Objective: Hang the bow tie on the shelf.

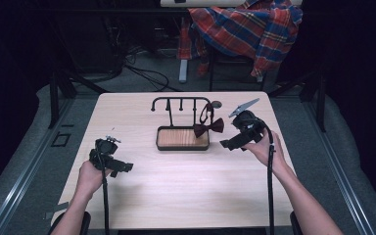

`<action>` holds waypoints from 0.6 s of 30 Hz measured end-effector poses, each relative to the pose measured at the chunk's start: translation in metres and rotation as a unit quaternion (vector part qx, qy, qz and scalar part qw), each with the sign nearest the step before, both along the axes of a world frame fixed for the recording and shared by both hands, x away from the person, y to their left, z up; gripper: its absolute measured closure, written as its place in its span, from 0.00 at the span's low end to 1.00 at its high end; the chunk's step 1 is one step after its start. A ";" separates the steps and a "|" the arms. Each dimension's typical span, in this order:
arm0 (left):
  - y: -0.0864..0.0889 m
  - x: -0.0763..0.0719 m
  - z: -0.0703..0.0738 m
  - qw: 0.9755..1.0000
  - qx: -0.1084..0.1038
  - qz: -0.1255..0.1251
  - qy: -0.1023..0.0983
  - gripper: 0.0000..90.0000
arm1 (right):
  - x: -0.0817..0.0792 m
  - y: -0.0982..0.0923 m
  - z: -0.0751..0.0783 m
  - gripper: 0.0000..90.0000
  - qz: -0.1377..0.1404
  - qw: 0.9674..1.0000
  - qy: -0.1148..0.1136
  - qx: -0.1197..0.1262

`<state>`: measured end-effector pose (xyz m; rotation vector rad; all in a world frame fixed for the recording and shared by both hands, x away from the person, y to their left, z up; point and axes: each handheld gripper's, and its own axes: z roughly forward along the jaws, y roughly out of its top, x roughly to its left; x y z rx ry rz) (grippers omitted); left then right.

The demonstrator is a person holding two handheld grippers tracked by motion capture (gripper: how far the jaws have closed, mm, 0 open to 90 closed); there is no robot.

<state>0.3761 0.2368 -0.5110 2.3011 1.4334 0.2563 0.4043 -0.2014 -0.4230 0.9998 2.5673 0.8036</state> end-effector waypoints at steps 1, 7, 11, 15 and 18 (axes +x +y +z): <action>0.000 0.000 0.000 1.000 0.000 0.000 0.000 0.01 | 0.000 0.000 0.000 0.10 0.000 1.000 0.000 0.000; 0.000 0.000 0.000 1.000 -0.001 0.000 0.000 0.01 | -0.009 -0.001 -0.010 0.08 0.002 1.000 0.010 -0.009; 0.000 0.000 0.000 1.000 -0.001 -0.001 0.000 0.01 | -0.018 -0.003 -0.020 0.08 0.007 1.000 0.019 -0.023; 0.000 0.000 0.000 1.000 0.000 0.000 0.001 0.01 | -0.024 -0.004 -0.027 0.08 0.009 0.999 0.026 -0.028; 0.000 0.000 0.000 1.000 0.000 -0.001 0.001 0.01 | -0.029 -0.005 -0.034 0.07 0.011 0.999 0.035 -0.036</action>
